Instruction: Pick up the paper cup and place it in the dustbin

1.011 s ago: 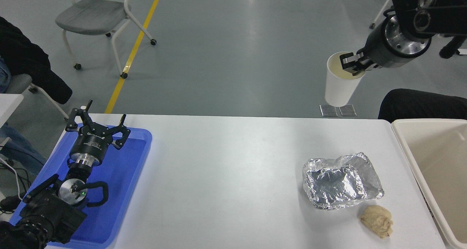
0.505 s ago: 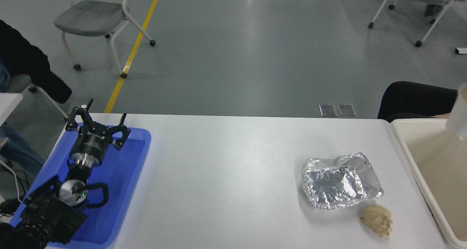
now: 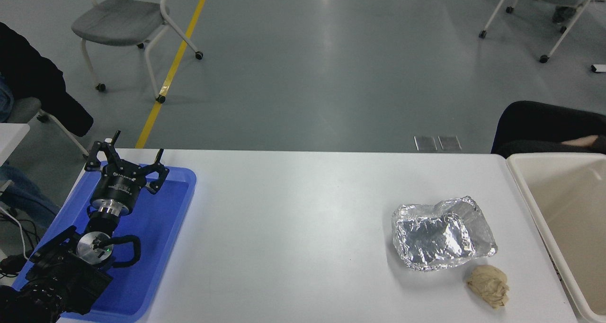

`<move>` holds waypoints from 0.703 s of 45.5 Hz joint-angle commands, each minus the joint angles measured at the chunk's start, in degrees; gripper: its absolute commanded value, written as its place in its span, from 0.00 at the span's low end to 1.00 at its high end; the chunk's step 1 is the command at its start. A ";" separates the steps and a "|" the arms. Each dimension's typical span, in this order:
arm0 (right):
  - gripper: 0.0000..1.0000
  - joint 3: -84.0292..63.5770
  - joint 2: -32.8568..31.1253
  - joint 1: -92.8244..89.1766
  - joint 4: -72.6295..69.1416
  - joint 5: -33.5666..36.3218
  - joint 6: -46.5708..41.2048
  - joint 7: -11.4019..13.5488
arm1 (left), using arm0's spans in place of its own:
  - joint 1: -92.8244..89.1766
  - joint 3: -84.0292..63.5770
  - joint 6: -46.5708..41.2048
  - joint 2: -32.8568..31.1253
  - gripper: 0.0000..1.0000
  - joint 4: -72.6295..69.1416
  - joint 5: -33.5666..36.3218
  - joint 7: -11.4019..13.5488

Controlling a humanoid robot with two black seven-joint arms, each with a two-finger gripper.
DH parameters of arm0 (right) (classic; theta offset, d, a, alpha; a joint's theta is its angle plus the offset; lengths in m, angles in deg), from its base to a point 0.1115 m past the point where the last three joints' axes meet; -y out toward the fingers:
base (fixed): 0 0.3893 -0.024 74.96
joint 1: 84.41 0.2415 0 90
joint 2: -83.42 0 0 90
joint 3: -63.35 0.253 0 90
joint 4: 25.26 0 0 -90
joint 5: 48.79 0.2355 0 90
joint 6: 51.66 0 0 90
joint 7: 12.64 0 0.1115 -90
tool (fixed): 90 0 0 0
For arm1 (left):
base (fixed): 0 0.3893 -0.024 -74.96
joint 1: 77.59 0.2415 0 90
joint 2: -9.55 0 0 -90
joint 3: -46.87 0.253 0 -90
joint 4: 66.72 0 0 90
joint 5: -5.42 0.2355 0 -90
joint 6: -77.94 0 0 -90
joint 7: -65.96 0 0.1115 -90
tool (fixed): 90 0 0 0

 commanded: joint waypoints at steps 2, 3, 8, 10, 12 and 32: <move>0.00 26.05 11.88 -23.17 18.76 -0.06 2.02 -0.30 | -0.08 0.00 0.00 -0.05 1.00 0.17 -0.01 0.00; 0.00 26.94 13.02 -23.88 20.26 -0.14 2.02 -0.30 | -0.08 0.00 0.00 -0.05 1.00 0.00 -0.01 0.00; 0.00 29.49 18.21 -26.16 27.55 0.38 2.19 -0.47 | -0.08 0.00 0.00 0.04 1.00 -0.01 -0.01 0.00; 0.00 30.19 20.49 -27.13 30.19 1.43 2.19 -0.74 | -0.08 0.00 0.00 0.04 1.00 -0.01 -0.01 0.00; 0.00 30.55 22.60 -28.01 32.91 2.84 2.19 -0.91 | -0.08 0.00 0.00 0.04 1.00 -0.01 -0.01 0.00; 0.00 30.72 28.59 -30.65 39.17 10.05 2.37 -0.91 | -0.08 0.00 0.00 0.04 1.00 -0.01 -0.01 0.00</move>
